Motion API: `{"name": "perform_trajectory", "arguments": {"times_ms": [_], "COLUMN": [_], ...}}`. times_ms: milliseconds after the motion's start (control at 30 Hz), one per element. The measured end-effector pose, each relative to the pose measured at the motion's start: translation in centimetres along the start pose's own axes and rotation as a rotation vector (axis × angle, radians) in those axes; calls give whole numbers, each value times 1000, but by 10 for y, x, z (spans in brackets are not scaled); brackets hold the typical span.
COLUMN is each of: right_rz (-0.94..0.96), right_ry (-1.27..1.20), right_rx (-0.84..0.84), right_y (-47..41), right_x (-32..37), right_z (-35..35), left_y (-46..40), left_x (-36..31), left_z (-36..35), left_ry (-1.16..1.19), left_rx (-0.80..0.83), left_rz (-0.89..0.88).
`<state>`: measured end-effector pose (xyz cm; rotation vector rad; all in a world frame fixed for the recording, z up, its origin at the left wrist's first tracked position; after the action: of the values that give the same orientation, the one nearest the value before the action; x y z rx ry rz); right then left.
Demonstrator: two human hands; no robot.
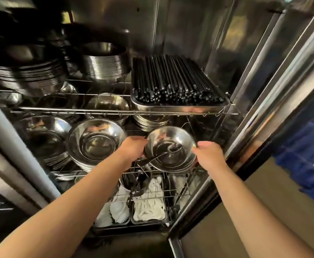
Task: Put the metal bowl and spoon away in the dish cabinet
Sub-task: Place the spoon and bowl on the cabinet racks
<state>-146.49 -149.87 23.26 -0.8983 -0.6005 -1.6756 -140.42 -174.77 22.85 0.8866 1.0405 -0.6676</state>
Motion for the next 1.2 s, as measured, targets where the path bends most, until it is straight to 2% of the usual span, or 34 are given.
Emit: {"name": "perform_trajectory", "arguments": {"times_ms": [200, 400, 600, 900, 1033, 1200], "right_rz": [-21, -21, -82, -29, 21, 188], "right_ry": [15, 119, 89, 131, 184, 266], "right_rx": [52, 16, 1, 0, 18, 8], "right_y": [-18, -32, -34, -42, -42, -36], "right_x": [-2, -7, -16, -17, -13, -3], "right_z": [-25, -43, -53, -51, -48, -51], "left_y": [-25, -40, -48, -50, -35, 4], "left_x": [7, 16, 22, 37, 49, 70], "left_z": [-13, -32, -43, -45, -30, 0], "left_ry": [-41, -100, -191, 41, -150, -498], "left_rx": [2, -26, 9, 91, 3, -21], "left_rz": [40, 81, 44, 81, -106, -502]}}
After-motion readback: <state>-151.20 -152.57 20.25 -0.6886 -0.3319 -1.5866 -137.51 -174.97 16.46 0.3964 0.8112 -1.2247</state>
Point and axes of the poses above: each hand's wrist, its own y-axis away from the middle knuckle, its own z-axis out of the back of the hand, x = y × z, the point moved 4 cm from there along -y, towards the middle knuckle, and after that the axes turned 13 degrees about -x, right-handed, at the moved point
